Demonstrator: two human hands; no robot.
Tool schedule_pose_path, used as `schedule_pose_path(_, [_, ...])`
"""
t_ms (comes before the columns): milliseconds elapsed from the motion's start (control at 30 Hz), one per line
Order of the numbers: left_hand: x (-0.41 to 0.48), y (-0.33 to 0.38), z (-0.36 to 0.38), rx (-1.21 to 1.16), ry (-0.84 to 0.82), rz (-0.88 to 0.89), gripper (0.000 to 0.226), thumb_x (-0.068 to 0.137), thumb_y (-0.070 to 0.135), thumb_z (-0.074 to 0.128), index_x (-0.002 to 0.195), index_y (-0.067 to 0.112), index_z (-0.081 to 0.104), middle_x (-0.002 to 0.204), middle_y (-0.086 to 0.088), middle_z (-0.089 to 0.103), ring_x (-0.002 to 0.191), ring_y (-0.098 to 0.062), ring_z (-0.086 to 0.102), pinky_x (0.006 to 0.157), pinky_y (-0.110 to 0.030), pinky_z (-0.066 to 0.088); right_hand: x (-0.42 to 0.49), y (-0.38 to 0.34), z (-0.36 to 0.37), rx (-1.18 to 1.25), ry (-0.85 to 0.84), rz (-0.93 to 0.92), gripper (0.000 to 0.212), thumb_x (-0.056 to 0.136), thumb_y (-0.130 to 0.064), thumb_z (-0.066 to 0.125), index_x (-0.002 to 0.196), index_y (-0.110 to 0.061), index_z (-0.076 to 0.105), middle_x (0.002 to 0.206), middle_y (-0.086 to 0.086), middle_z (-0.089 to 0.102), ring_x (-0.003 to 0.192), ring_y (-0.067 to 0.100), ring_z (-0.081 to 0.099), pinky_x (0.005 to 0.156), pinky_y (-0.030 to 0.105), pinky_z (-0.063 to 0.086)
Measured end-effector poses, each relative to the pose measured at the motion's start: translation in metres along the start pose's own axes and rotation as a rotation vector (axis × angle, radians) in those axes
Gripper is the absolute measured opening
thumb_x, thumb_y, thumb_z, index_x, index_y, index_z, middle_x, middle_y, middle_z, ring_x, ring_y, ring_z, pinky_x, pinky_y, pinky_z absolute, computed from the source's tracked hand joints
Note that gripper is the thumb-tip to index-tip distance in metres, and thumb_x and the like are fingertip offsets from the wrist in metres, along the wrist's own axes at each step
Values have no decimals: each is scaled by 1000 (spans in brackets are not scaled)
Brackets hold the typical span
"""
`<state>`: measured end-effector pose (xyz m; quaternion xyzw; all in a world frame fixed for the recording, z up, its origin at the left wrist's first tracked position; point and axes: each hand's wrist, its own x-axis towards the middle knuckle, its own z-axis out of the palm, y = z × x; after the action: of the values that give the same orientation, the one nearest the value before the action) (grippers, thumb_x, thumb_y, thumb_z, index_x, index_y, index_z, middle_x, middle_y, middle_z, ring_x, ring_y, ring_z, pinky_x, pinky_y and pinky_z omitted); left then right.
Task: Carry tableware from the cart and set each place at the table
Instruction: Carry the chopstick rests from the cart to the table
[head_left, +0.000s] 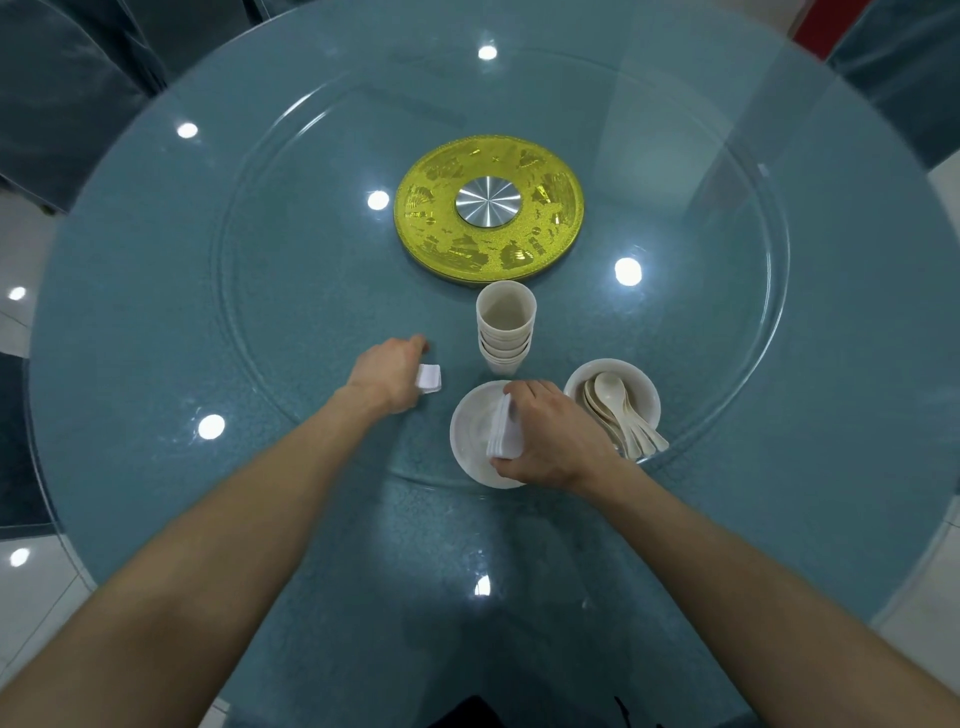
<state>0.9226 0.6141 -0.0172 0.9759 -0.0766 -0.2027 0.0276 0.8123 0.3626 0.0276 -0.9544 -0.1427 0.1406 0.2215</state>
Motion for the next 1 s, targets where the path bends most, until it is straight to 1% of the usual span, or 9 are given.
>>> schedule_pose_path(100, [1, -1, -3, 45, 1, 65, 68, 82, 13, 74, 144, 22, 50, 132, -5, 66, 118, -33, 64, 88, -44, 55, 0, 0, -1, -1, -5, 3, 84, 70, -54, 84, 137, -15, 52, 136, 3, 62, 126, 25, 55, 102, 35, 49])
schedule_pose_path(200, [0, -3, -3, 51, 14, 108, 67, 81, 16, 76, 143, 24, 51, 133, -2, 65, 121, -30, 63, 89, -42, 55, 1, -1, -1, -5, -5, 2, 82, 70, -53, 84, 135, -15, 52, 135, 3, 62, 125, 24, 55, 101, 34, 48])
schedule_pose_path(233, [0, -4, -3, 44, 18, 116, 68, 80, 22, 79, 142, 25, 51, 132, -1, 65, 120, -29, 63, 88, -41, 54, 0, -1, -1, -6, -6, 3, 81, 70, -53, 84, 135, -15, 52, 135, 3, 62, 125, 24, 55, 101, 33, 48])
schedule_pose_path(300, [-2, -4, -4, 29, 33, 133, 74, 75, 39, 85, 140, 27, 52, 129, 2, 66, 118, -26, 64, 86, -39, 54, 0, -3, 0, -8, -8, 1, 82, 71, -53, 83, 136, -15, 52, 136, 2, 61, 126, 24, 55, 101, 33, 48])
schedule_pose_path(367, [-3, -3, -4, 3, 56, 144, 77, 71, 55, 86, 137, 28, 57, 124, 4, 67, 114, -24, 65, 85, -38, 53, -1, -4, 0, -8, -9, 0, 83, 71, -52, 83, 138, -14, 51, 137, 3, 61, 127, 24, 54, 101, 33, 47])
schedule_pose_path(500, [-2, 0, -6, -8, 45, 161, 66, 70, 70, 82, 123, 33, 66, 116, 7, 69, 106, -21, 65, 80, -36, 53, -2, -6, 2, -11, -5, -6, 83, 72, -52, 82, 138, -13, 51, 139, 4, 60, 128, 25, 54, 102, 34, 48])
schedule_pose_path(633, [-2, 3, -9, -12, 16, 160, 62, 70, 74, 80, 118, 35, 70, 112, 6, 70, 103, -23, 66, 79, -37, 54, -3, -7, 1, -13, -4, -10, 87, 72, -52, 83, 141, -12, 50, 142, 4, 59, 129, 25, 54, 105, 36, 48])
schedule_pose_path(867, [-2, 5, -13, -14, 1, 143, 66, 70, 78, 78, 120, 35, 71, 112, 5, 69, 103, -23, 65, 80, -39, 55, -4, -9, -1, -13, -9, -7, 88, 74, -52, 83, 145, -13, 48, 144, 3, 58, 132, 24, 52, 105, 34, 46])
schedule_pose_path(1000, [-4, 4, -15, -16, -5, 130, 68, 70, 78, 79, 121, 33, 70, 113, 4, 69, 102, -23, 65, 78, -38, 54, -2, -13, -2, -10, -33, -21, 91, 75, -52, 83, 148, -13, 46, 148, 3, 56, 135, 23, 51, 108, 32, 44])
